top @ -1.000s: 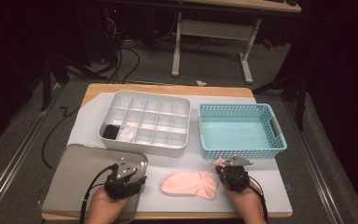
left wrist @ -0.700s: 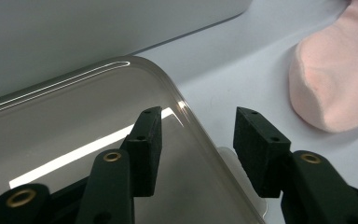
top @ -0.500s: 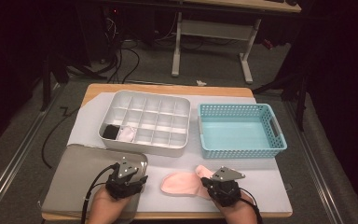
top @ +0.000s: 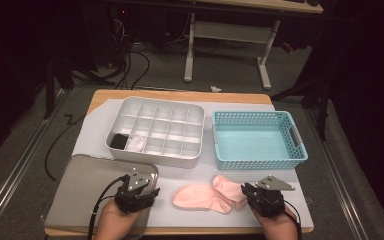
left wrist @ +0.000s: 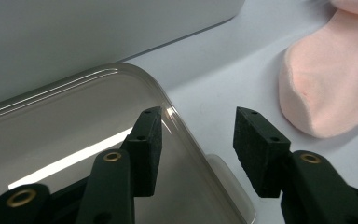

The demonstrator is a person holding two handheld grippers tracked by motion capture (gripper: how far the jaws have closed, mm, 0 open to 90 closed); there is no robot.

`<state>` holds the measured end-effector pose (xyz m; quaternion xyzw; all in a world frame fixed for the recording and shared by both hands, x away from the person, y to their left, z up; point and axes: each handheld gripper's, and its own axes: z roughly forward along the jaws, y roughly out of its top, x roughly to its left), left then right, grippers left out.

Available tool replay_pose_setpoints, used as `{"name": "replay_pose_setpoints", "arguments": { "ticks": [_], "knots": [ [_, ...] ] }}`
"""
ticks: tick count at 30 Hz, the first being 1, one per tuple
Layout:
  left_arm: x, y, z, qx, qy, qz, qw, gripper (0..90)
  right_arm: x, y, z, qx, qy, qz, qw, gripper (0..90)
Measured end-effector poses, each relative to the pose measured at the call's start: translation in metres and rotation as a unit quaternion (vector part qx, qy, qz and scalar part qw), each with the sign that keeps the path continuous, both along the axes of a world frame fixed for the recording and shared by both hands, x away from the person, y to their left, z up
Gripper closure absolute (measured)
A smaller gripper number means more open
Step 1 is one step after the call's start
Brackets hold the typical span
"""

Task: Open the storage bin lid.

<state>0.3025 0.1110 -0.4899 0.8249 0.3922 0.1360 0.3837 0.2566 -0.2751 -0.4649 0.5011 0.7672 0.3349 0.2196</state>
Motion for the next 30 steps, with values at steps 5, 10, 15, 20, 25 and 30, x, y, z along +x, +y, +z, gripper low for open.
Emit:
{"name": "replay_pose_setpoints", "arguments": {
  "ticks": [5, 10, 15, 20, 25, 30],
  "knots": [
    [0.002, -0.002, 0.002, 0.005, -0.001, -0.005, 1.0000, 52.4, -0.016, 0.003, -0.009, 0.018, 0.019, 0.007, 0.9996, 65.5],
    [0.002, -0.003, 0.005, 0.011, -0.004, -0.011, 0.9999, 52.4, -0.018, 0.020, -0.019, -0.005, 0.029, 0.026, 0.9992, 56.1],
    [0.003, -0.002, 0.005, 0.013, -0.003, -0.011, 0.9998, 52.4, -0.009, 0.020, -0.026, -0.032, 0.024, 0.014, 0.9991, 84.9],
    [0.004, -0.001, 0.005, 0.011, -0.004, -0.009, 0.9999, 52.5, -0.008, 0.013, -0.003, -0.029, -0.007, 0.004, 0.9995, 86.0],
    [0.003, -0.002, 0.005, 0.008, -0.005, -0.010, 0.9999, 52.6, -0.009, 0.013, 0.022, -0.014, -0.035, 0.013, 0.9992, 86.0],
    [0.002, -0.002, 0.007, 0.007, -0.006, -0.011, 0.9999, 52.5, -0.008, 0.031, 0.031, 0.007, -0.041, 0.048, 0.9980, 86.0]
  ]
}}
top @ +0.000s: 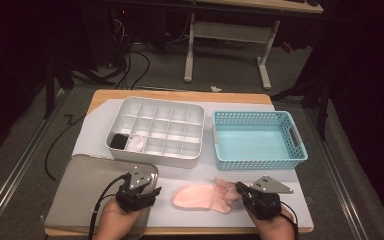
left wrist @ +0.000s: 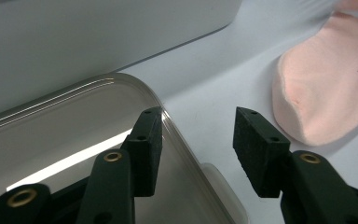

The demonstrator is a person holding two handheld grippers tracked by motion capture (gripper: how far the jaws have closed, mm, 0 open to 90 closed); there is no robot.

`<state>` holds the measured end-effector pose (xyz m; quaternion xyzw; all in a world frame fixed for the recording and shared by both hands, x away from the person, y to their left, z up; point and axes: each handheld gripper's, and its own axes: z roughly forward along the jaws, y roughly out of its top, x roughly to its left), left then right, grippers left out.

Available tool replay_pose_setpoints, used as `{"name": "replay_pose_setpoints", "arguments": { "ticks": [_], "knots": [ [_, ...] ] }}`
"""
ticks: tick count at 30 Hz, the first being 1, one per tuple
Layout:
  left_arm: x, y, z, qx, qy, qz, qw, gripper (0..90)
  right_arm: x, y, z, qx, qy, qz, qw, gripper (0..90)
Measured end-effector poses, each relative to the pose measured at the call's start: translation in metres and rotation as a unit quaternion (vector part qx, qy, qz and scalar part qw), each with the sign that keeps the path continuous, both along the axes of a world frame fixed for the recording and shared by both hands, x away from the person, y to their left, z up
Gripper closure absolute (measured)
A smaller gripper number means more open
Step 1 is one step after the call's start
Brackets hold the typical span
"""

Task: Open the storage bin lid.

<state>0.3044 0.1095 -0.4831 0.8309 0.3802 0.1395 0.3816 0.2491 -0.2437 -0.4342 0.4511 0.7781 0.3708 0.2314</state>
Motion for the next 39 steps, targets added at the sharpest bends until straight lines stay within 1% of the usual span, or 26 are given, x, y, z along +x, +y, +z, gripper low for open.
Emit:
{"name": "replay_pose_setpoints", "arguments": {
  "ticks": [1, 4, 5, 7, 11, 13, 15, 16, 20, 22, 24, 26, 30, 32, 34, 36, 37, 39],
  "knots": [
    [0.000, 0.000, 0.000, -0.002, -0.001, 0.001, 1.0000, 52.5, 0.000, 0.004, 0.001, 0.001, -0.001, 0.004, 1.0000, 86.0],
    [-0.001, -0.001, 0.003, 0.005, -0.008, -0.005, 0.9999, 52.4, 0.000, 0.016, 0.006, 0.003, -0.007, 0.025, 0.9997, 85.9],
    [-0.001, -0.001, 0.003, 0.003, -0.008, -0.005, 0.9999, 52.4, 0.001, 0.019, 0.006, 0.002, -0.008, 0.029, 0.9995, 85.8],
    [-0.001, 0.000, 0.003, 0.004, -0.009, -0.005, 0.9999, 52.4, 0.006, 0.020, 0.002, -0.006, -0.005, 0.028, 0.9996, 85.7],
    [-0.001, 0.001, 0.002, 0.001, -0.006, -0.004, 1.0000, 52.4, 0.021, 0.011, -0.018, -0.003, 0.031, 0.010, 0.9995, 85.6],
    [-0.002, 0.000, 0.002, 0.003, -0.006, -0.006, 1.0000, 52.4, 0.025, 0.010, -0.025, 0.000, 0.041, 0.008, 0.9991, 85.5],
    [-0.002, -0.002, 0.001, 0.001, -0.005, -0.008, 1.0000, 52.5, 0.026, 0.014, -0.030, -0.001, 0.049, 0.015, 0.9987, 85.5],
    [-0.002, -0.002, 0.001, 0.002, -0.005, -0.009, 0.9999, 52.4, 0.024, 0.019, -0.033, -0.001, 0.053, 0.023, 0.9984, 85.4],
    [-0.002, -0.008, -0.002, 0.004, -0.001, -0.013, 0.9999, 52.5, 0.019, 0.038, -0.040, -0.013, 0.057, 0.050, 0.9970, 85.3],
    [-0.003, -0.009, -0.002, 0.005, 0.002, -0.017, 0.9998, 52.7, 0.016, 0.045, -0.042, -0.013, 0.058, 0.061, 0.9963, 85.3],
    [-0.003, -0.011, -0.002, 0.008, 0.000, -0.020, 0.9998, 52.9, 0.014, 0.048, -0.039, -0.014, 0.054, 0.066, 0.9963, 85.3],
    [-0.003, -0.012, -0.002, 0.008, -0.001, -0.020, 0.9998, 53.1, 0.013, 0.048, -0.032, -0.009, 0.042, 0.068, 0.9967, 85.3],
    [-0.003, -0.013, 0.000, 0.005, -0.004, -0.020, 0.9998, 53.2, 0.009, 0.047, -0.011, 0.001, 0.011, 0.070, 0.9975, 85.3],
    [-0.004, -0.014, 0.001, 0.005, -0.005, -0.022, 0.9997, 53.4, 0.007, 0.048, -0.007, 0.001, 0.006, 0.076, 0.9971, 85.1],
    [-0.004, -0.016, 0.001, 0.005, -0.004, -0.024, 0.9997, 53.9, 0.006, 0.051, -0.011, -0.005, 0.017, 0.086, 0.9961, 84.5],
    [-0.005, -0.019, 0.001, 0.006, -0.004, -0.028, 0.9996, 54.1, 0.006, 0.056, -0.024, -0.016, 0.041, 0.099, 0.9941, 83.6],
    [-0.005, -0.020, 0.001, 0.007, -0.003, -0.030, 0.9995, 54.2, 0.006, 0.058, -0.029, -0.018, 0.049, 0.102, 0.9934, 82.7],
    [-0.006, -0.023, 0.001, 0.008, -0.005, -0.033, 0.9994, 54.2, 0.007, 0.060, -0.041, -0.021, 0.070, 0.111, 0.9911, 77.2]
  ]
}}
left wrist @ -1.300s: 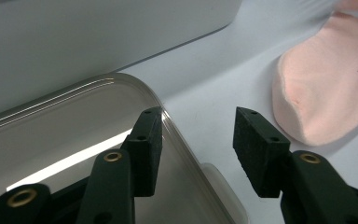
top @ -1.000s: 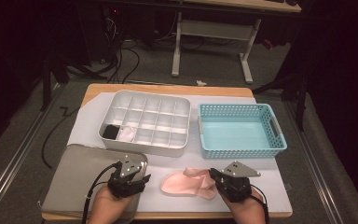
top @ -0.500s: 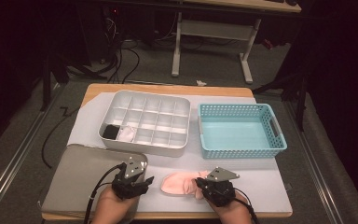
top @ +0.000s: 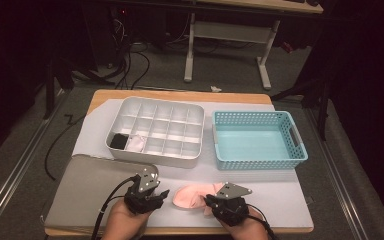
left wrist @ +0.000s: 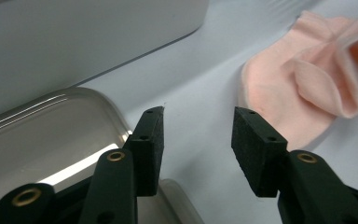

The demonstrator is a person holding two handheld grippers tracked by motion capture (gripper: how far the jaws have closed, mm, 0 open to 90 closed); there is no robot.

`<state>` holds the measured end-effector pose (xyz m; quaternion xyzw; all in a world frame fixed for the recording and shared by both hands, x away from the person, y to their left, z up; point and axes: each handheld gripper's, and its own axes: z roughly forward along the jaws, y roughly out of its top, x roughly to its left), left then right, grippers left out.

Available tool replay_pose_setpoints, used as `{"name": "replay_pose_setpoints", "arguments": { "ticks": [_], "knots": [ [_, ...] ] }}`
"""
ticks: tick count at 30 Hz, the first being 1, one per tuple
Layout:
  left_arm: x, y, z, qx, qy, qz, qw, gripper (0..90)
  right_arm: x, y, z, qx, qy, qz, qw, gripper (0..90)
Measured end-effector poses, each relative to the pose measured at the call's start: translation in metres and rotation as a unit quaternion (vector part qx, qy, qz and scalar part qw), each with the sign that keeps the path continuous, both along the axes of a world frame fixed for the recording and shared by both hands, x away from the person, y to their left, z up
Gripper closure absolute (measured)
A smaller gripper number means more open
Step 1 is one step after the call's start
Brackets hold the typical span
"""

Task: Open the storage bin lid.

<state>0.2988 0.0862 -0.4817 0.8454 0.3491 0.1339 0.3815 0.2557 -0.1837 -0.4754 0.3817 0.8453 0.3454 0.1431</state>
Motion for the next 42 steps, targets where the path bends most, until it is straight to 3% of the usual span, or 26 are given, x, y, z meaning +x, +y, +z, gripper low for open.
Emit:
{"name": "replay_pose_setpoints", "arguments": {
  "ticks": [3, 6, 10, 18, 23, 27, 30, 31, 34, 37, 42],
  "knots": [
    [0.000, -0.004, 0.001, 0.000, 0.002, -0.006, 1.0000, 54.7, -0.001, -0.005, -0.001, -0.007, -0.003, -0.013, 0.9999, 73.6],
    [0.000, -0.011, 0.001, 0.004, 0.000, -0.013, 0.9999, 55.1, 0.000, -0.019, 0.009, 0.014, -0.013, -0.037, 0.9991, 72.6],
    [-0.002, -0.019, 0.001, 0.007, -0.002, -0.023, 0.9997, 55.1, -0.001, -0.038, 0.020, 0.024, -0.030, -0.066, 0.9971, 73.1],
    [-0.001, -0.020, 0.001, 0.009, -0.001, -0.021, 0.9997, 55.1, -0.008, -0.064, 0.017, 0.037, -0.025, -0.107, 0.9933, 73.5],
    [0.000, -0.018, 0.003, 0.011, -0.001, -0.021, 0.9997, 55.1, -0.015, -0.071, 0.003, 0.038, -0.006, -0.115, 0.9926, 67.3],
    [0.001, -0.016, 0.003, 0.010, -0.003, -0.017, 0.9998, 55.1, -0.021, -0.073, -0.003, 0.050, 0.003, -0.120, 0.9915, 66.4],
    [0.002, -0.016, 0.004, 0.007, -0.004, -0.013, 0.9999, 55.1, -0.023, -0.070, -0.006, 0.047, 0.008, -0.112, 0.9926, 67.0],
    [0.002, -0.016, 0.004, 0.006, -0.004, -0.014, 0.9999, 55.1, -0.023, -0.068, -0.008, 0.041, 0.010, -0.108, 0.9933, 69.4],
    [0.001, -0.015, 0.006, 0.005, -0.008, -0.014, 0.9999, 55.1, -0.019, -0.066, -0.012, 0.022, 0.013, -0.104, 0.9942, 87.9],
    [0.002, -0.015, 0.006, 0.004, -0.006, -0.011, 0.9999, 55.1, -0.017, -0.066, -0.006, 0.015, 0.005, -0.104, 0.9944, 88.2],
    [0.003, -0.014, 0.008, 0.001, -0.009, -0.011, 0.9999, 55.2, -0.012, -0.072, 0.019, 0.006, -0.028, -0.107, 0.9938, 87.7]
  ]
}}
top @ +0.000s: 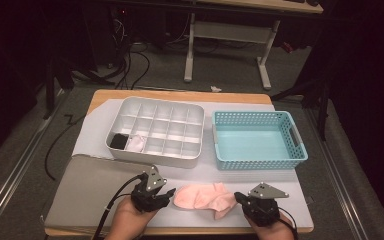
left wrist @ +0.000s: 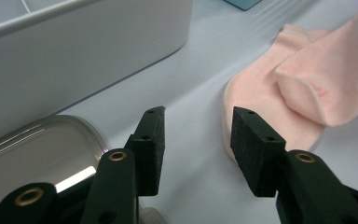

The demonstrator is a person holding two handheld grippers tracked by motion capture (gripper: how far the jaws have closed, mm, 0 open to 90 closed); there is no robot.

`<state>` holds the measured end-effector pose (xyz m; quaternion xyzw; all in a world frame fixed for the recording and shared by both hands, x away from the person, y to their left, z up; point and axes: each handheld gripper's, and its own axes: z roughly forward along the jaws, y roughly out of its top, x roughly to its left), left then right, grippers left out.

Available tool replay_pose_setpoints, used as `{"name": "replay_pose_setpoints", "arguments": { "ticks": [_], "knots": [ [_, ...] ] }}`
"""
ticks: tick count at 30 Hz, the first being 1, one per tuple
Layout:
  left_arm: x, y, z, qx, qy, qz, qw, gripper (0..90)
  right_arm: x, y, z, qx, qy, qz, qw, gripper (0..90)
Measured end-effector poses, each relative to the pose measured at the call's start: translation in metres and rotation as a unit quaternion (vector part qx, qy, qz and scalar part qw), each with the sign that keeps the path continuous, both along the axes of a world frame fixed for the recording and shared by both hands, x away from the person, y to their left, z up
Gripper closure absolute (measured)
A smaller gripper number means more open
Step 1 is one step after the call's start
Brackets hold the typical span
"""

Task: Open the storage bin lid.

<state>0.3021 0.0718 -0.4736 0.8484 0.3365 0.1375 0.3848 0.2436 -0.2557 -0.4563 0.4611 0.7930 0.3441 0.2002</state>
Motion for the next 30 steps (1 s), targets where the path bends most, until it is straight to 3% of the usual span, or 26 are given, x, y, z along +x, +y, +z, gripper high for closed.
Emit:
{"name": "replay_pose_setpoints", "arguments": {
  "ticks": [4, 9, 13, 18, 24, 30],
  "knots": [
    [0.001, -0.001, 0.003, -0.003, -0.003, 0.001, 1.0000, 55.3, 0.010, 0.001, 0.009, -0.017, -0.006, -0.001, 0.9998, 84.7],
    [0.000, -0.004, 0.006, -0.002, -0.005, 0.002, 1.0000, 55.3, 0.028, 0.009, -0.009, -0.024, 0.023, 0.008, 0.9994, 79.6],
    [0.000, -0.002, 0.004, 0.003, -0.002, 0.003, 1.0000, 55.3, 0.025, 0.017, -0.001, -0.001, 0.005, 0.011, 0.9999, 75.3],
    [-0.002, -0.001, 0.004, 0.000, -0.002, 0.001, 1.0000, 55.3, 0.018, 0.042, -0.002, 0.008, 0.014, 0.053, 0.9984, 72.5],
    [-0.004, 0.003, 0.000, 0.003, 0.002, 0.002, 1.0000, 55.3, 0.015, 0.074, -0.018, 0.005, 0.034, 0.082, 0.9961, 64.0],
    [-0.004, 0.008, -0.001, 0.002, 0.004, 0.006, 1.0000, 55.3, 0.026, 0.084, -0.037, -0.006, 0.064, 0.085, 0.9944, 62.4]
  ]
}}
